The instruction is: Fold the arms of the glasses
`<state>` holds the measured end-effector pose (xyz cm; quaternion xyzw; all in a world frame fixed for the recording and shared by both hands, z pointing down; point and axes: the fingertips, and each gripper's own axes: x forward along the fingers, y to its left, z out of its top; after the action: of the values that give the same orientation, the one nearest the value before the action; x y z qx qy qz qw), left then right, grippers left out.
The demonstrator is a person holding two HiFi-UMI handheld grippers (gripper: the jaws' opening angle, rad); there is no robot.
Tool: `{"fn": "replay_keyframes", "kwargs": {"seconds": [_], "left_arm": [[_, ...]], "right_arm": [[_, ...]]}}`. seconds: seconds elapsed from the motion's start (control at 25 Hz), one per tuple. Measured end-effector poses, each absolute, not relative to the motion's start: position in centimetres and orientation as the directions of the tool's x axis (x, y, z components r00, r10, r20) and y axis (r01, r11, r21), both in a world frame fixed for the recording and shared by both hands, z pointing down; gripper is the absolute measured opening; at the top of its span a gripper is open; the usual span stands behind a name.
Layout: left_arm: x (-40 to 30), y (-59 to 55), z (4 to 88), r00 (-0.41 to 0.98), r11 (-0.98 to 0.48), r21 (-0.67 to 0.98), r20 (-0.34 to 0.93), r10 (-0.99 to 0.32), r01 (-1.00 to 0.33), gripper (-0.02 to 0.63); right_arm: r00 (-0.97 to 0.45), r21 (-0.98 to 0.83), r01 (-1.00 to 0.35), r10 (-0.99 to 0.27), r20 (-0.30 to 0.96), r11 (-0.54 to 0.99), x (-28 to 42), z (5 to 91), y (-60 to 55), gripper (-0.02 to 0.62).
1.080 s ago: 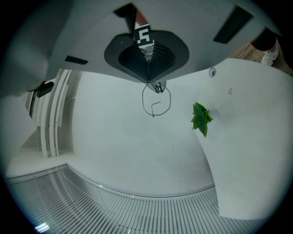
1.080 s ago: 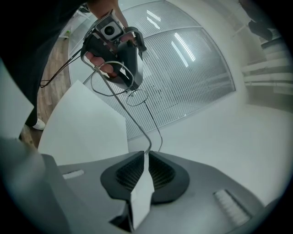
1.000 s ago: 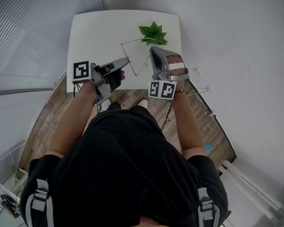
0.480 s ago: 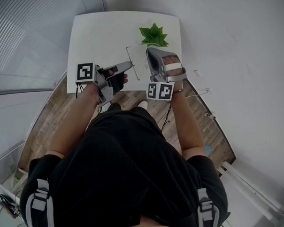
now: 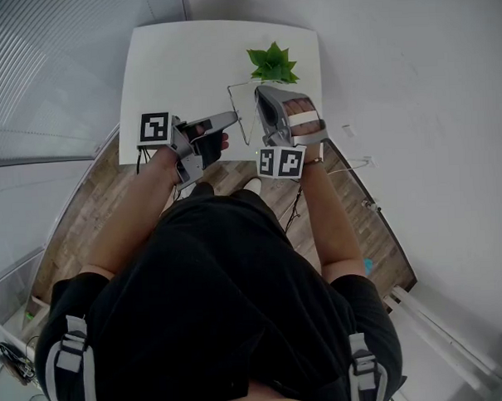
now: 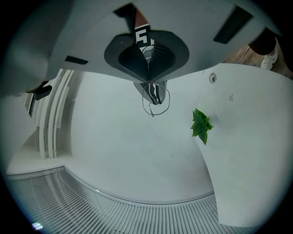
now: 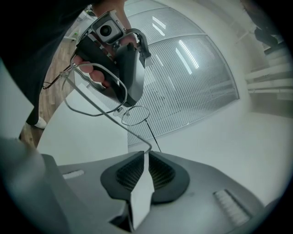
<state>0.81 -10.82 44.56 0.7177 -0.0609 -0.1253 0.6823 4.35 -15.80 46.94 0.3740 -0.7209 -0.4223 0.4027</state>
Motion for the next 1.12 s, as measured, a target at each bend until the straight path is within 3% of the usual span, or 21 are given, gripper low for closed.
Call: {"fn": "replay_keyframes", "kwargs": {"seconds": [1.12], "left_arm": [[2.3, -10.1, 44.4, 0.978, -0.08, 0.993, -0.096, -0.184, 0.083, 0.012]], "right_arm": [[-0.489, 0.922, -0.111, -0.828, 0.275, 0.371, 1.4, 47.3, -14.9, 0.043]]}}
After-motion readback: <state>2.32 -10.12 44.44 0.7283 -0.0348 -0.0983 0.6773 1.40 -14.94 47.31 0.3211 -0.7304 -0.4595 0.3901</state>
